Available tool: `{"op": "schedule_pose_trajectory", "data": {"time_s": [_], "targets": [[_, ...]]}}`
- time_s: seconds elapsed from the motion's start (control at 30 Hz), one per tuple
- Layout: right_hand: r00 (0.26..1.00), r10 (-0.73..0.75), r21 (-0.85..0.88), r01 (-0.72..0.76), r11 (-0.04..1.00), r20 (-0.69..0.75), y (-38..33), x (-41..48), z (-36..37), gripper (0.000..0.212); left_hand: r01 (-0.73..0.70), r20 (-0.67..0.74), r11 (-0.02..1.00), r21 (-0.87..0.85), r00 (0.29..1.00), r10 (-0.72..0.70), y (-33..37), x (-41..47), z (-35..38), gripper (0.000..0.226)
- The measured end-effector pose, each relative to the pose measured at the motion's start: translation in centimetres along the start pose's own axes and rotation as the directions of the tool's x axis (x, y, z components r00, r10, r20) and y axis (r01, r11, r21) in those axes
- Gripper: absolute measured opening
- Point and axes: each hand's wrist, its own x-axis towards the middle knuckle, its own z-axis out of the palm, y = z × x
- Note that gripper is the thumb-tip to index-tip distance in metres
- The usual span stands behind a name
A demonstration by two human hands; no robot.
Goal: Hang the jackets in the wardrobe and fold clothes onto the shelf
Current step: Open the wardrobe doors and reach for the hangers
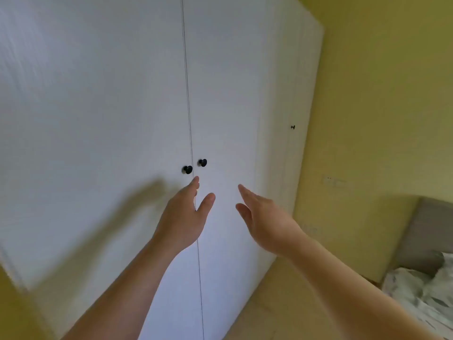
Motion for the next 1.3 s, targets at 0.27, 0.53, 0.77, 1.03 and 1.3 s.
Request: {"op": "schedule_pose_trajectory", "data": {"time_s": [0.27, 0.53, 0.77, 1.03, 1.3], "targets": [[0.97, -0.209, 0.042, 0.205, 0.978, 0.121, 7.0, 11.5, -1.1, 0.054, 0.273, -0.19, 0.956, 0.112, 0.95, -0.249, -1.9, 9.1, 4.5, 0.058], [0.892, -0.375, 0.268, 0.308, 0.913, 0.252, 10.8, 17.1, -0.2, 0.053, 0.442, -0.438, 0.881, 0.168, 0.834, -0.335, -1.4, 12.2, 7.4, 0.036], [0.811, -0.49, 0.405, 0.35, 0.845, 0.32, 12.6, 17.5, -0.1, 0.051, 0.508, -0.525, 0.839, 0.193, 0.776, -0.349, 2.3, 11.2, 7.7, 0.026], [0.735, -0.588, 0.611, 0.304, 0.731, 0.339, 11.9, 15.3, 0.1, 0.049, 0.522, -0.54, 0.833, 0.186, 0.762, -0.357, 9.3, 3.7, 9.3, 0.025], [0.75, -0.622, 0.813, 0.208, 0.544, 0.224, 8.8, 11.4, 2.4, 0.034, 0.456, -0.632, 0.881, -0.128, 0.647, -0.427, 11.9, -2.2, 9.7, 0.027]]}}
